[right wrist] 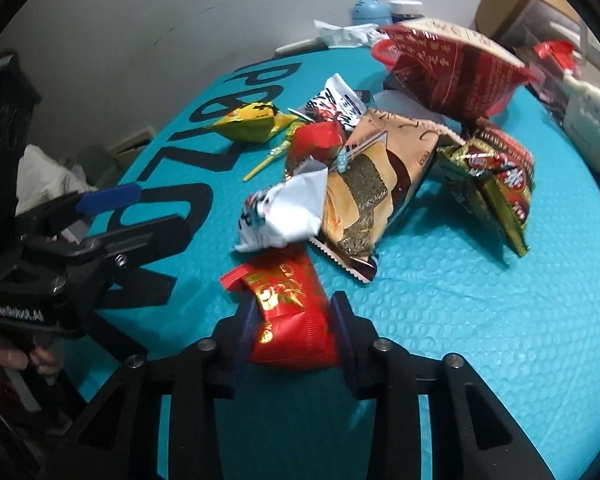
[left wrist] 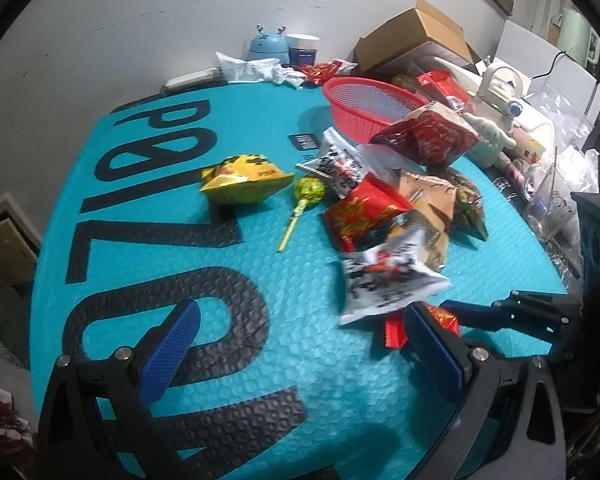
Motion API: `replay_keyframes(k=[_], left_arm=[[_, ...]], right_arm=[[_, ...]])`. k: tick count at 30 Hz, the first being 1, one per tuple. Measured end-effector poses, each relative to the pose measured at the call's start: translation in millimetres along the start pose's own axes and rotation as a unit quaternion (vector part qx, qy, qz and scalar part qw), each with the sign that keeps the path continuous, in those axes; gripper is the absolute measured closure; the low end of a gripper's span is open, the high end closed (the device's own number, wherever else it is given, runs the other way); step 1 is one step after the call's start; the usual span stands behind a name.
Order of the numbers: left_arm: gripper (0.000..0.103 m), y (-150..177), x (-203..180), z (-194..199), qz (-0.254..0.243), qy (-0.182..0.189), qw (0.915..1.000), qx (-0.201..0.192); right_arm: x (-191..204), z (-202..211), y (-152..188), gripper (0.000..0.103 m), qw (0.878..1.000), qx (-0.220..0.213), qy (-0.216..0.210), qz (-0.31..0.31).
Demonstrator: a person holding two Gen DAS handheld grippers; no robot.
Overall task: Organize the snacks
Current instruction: 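Grasp the small red candy packet with the right tool while the left tool approaches the white packet, then close the left tool on the white packet with black characters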
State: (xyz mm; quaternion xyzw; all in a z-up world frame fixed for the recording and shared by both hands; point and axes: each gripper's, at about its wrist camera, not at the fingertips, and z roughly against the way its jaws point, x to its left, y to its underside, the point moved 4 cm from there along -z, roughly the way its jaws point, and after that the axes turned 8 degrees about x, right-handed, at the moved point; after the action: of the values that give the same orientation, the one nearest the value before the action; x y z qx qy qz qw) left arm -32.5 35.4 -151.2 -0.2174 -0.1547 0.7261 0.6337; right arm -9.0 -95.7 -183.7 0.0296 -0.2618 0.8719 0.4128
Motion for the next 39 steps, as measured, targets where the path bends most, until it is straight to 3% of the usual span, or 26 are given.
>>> replay_keyframes(k=[14,27,31,33,35,39], left_arm=[[0.0,-10.9,-50.8,-22.5,-0.045,0.047,0.9976,0.025],[0.0,-6.4,-65.0,-55.5,-0.052,0.037,0.9958,0.065],[0.011,-2.7,-66.5,-59.7,-0.062,0.019,0.9961,0.06],[0.026,-2.4,-67.8,-58.0,-0.069,0.014,0.996,0.054],[0.05,-1.9,-69.1,-55.9,-0.076,0.007,0.996,0.048],[0.053,-0.9,-68.1,-51.7,-0.075,0.017,0.996,0.047]], right_arm=[[-34.7,44.9,21.4,0.071,0.997,-0.024,0.058,-0.036],[-61.3,48.5,21.4,0.071,0.995,-0.028,0.078,-0.057],[-63.0,47.0,22.5,0.071,0.995,-0.029,0.077,-0.059],[-63.9,46.5,23.3,0.071,0.995,-0.029,0.077,-0.06],[-64.9,46.6,25.2,0.071,0.995,-0.029,0.075,-0.063],[-65.1,47.2,28.1,0.071,0.995,-0.032,0.072,-0.068]])
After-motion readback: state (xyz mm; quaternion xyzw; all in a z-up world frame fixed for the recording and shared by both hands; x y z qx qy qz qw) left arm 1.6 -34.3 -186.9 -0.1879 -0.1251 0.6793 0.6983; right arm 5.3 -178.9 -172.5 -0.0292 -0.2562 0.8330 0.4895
